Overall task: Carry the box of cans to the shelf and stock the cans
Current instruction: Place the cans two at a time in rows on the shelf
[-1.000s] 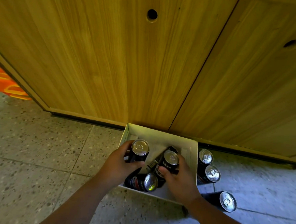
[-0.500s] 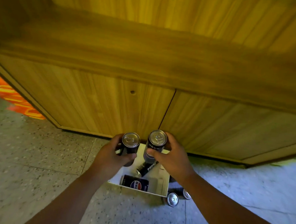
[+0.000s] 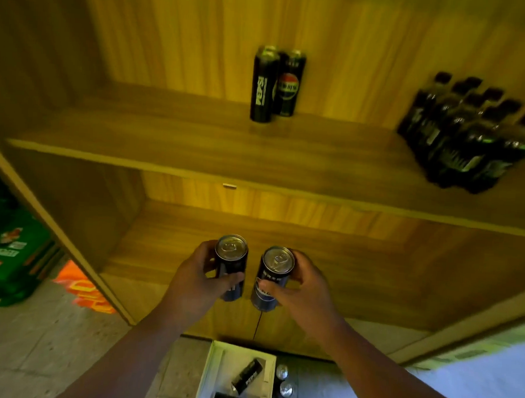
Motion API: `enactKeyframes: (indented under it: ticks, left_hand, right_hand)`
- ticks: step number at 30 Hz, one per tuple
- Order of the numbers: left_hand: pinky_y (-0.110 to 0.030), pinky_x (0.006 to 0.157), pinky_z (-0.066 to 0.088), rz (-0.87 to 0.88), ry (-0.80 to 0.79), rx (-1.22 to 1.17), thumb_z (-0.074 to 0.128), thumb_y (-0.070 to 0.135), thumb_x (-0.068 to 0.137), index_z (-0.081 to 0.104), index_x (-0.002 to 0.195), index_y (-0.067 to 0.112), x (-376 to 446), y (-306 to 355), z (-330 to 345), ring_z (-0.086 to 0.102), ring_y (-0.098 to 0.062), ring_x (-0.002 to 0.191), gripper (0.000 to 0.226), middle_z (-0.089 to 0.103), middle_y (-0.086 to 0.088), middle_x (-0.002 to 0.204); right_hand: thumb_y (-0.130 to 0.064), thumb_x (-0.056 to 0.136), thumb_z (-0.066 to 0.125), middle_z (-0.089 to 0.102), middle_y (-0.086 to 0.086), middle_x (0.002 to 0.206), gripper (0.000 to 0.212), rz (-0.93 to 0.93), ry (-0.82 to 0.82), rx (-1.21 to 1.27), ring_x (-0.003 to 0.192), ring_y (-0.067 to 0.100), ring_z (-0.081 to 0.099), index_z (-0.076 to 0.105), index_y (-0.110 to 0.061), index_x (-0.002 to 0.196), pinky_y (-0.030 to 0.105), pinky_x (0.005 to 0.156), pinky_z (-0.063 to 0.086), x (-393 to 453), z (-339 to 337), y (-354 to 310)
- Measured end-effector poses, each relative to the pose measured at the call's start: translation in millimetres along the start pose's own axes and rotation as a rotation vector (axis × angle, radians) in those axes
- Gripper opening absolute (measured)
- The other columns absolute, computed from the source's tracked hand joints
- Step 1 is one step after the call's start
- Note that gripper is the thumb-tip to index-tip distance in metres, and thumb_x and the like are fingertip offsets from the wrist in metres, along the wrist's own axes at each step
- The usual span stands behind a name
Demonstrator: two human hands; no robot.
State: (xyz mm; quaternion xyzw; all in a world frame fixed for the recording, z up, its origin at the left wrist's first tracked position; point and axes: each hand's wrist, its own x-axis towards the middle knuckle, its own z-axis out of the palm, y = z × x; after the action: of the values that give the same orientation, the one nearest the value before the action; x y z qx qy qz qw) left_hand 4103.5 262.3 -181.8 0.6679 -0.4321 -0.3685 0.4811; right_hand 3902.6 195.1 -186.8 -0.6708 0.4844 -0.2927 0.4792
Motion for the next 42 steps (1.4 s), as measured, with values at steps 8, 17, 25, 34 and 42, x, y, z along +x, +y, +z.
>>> enactKeyframes:
  ticks: [8, 17, 25, 34, 42]
  left_hand:
    - [-0.019, 0.074, 0.044, 0.091, 0.034, 0.057, 0.084, 0.024, 0.074, 0.054, 0.122, 0.035, 17, 158, -29, 0.058, -0.007, 0.107, 0.058, 0.062, 0.020, 0.112]
    - [-0.021, 0.069, 0.045, 0.135, 0.157, -0.019, 0.084, 0.019, 0.075, 0.055, 0.114, 0.035, 46, 237, -22, 0.058, -0.001, 0.088, 0.052, 0.058, 0.022, 0.098]
    - [-0.012, 0.065, 0.041, 0.140, 0.064, 0.000, 0.083, 0.010, 0.074, 0.057, 0.122, 0.024, 116, 233, -33, 0.056, -0.010, 0.093, 0.056, 0.059, 0.018, 0.099]
    - [-0.009, 0.065, 0.038, 0.125, 0.012, -0.007, 0.082, 0.015, 0.076, 0.054, 0.128, 0.025, 184, 222, -41, 0.054, -0.008, 0.099, 0.060, 0.058, 0.011, 0.110]
    - [-0.032, 0.088, 0.050, 0.100, 0.047, -0.116, 0.084, 0.013, 0.073, 0.057, 0.117, 0.035, 225, 208, -28, 0.061, -0.010, 0.105, 0.056, 0.064, 0.015, 0.111]
  right_hand:
    - [-0.031, 0.070, 0.088, 0.066, -0.018, 0.112, 0.060, -0.098, 0.028, 0.024, 0.104, -0.002, 0.060, 0.055, -0.040, 0.119, 0.024, 0.087, 0.053, 18, -83, -141]
    - [-0.019, 0.069, 0.089, 0.071, -0.013, 0.111, 0.056, -0.172, 0.008, 0.147, 0.103, -0.001, 0.067, 0.061, -0.040, 0.113, 0.024, 0.085, 0.054, 62, -129, -197]
    - [-0.024, 0.069, 0.089, 0.068, -0.012, 0.114, 0.062, -0.151, 0.118, 0.060, 0.104, 0.001, 0.064, 0.060, -0.030, 0.123, 0.022, 0.085, 0.053, 121, -115, -203]
    - [-0.011, 0.072, 0.086, 0.069, -0.006, 0.113, 0.054, -0.090, 0.215, 0.148, 0.106, 0.009, 0.065, 0.060, -0.025, 0.117, 0.032, 0.093, 0.053, 187, -99, -201]
    - [-0.017, 0.074, 0.086, 0.063, -0.010, 0.114, 0.059, -0.109, 0.193, 0.074, 0.105, 0.007, 0.060, 0.057, -0.022, 0.126, 0.023, 0.087, 0.050, 236, -105, -207]
